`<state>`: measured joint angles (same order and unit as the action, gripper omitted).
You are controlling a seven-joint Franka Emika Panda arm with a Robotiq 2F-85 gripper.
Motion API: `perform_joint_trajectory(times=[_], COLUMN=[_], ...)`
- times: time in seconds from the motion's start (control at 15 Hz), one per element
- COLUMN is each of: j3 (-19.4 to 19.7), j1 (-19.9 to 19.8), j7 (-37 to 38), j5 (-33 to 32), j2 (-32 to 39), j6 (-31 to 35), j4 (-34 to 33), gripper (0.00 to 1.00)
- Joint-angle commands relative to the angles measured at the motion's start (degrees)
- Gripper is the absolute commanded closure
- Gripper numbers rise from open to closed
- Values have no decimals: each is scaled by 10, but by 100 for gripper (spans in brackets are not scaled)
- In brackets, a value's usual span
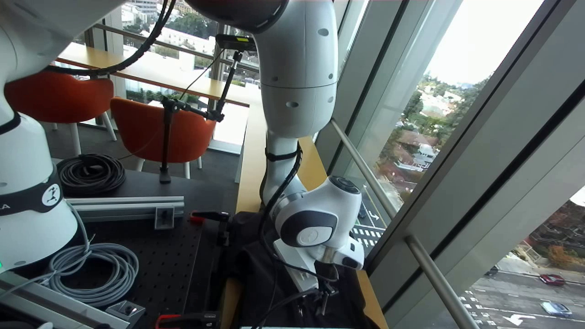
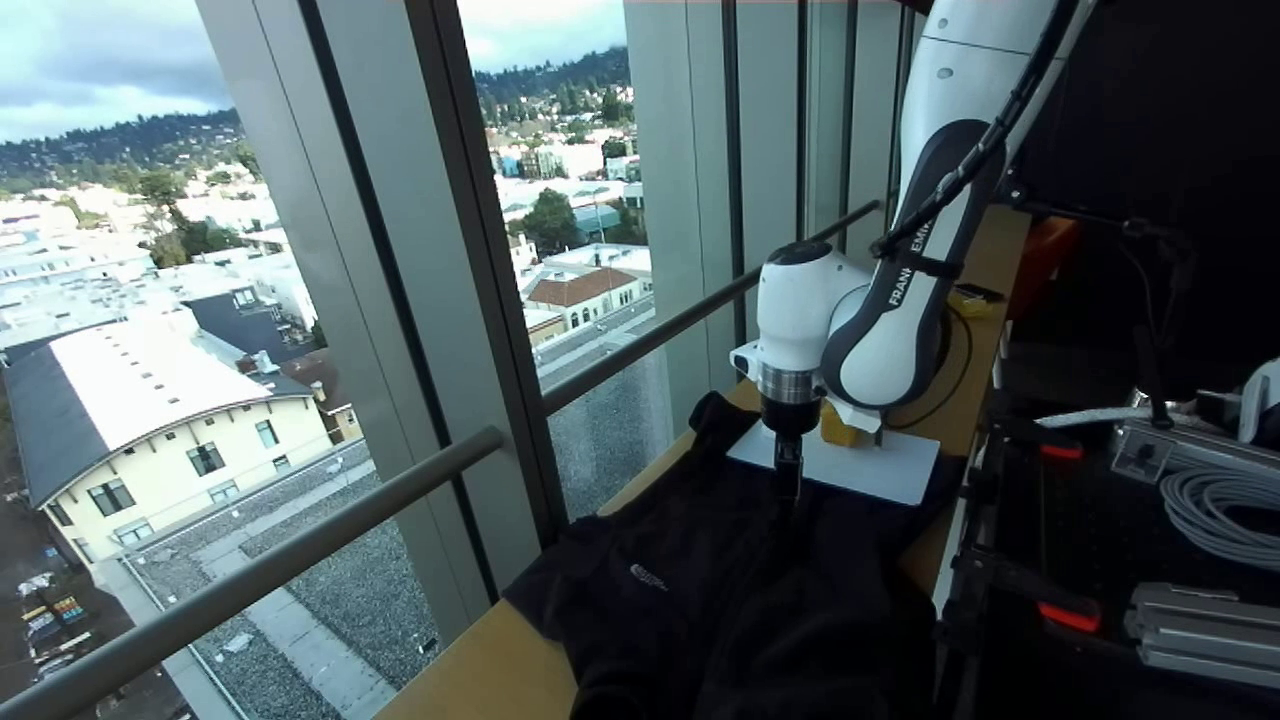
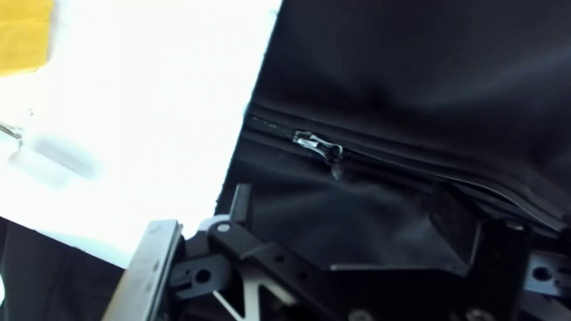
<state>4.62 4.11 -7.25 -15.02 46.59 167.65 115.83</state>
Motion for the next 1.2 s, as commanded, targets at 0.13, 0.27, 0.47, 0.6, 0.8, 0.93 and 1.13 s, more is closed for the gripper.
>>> perform_joint_trajectory(times=[0.13,0.27,0.47,0.6,0.8,0.93,1.13], j3=[-79,-105,-127,-133,-135,-132,-129], j1=[-101,-126,-145,-149,-151,-151,-154], j7=[-61,-82,-102,-108,-114,-112,-113], j5=[35,41,48,49,49,50,49], j2=[5,19,31,37,40,41,40], j6=[15,16,8,10,8,4,5], j4=[4,-7,-19,-23,-26,-30,-31], gripper=[0,0,0,0,0,0,0])
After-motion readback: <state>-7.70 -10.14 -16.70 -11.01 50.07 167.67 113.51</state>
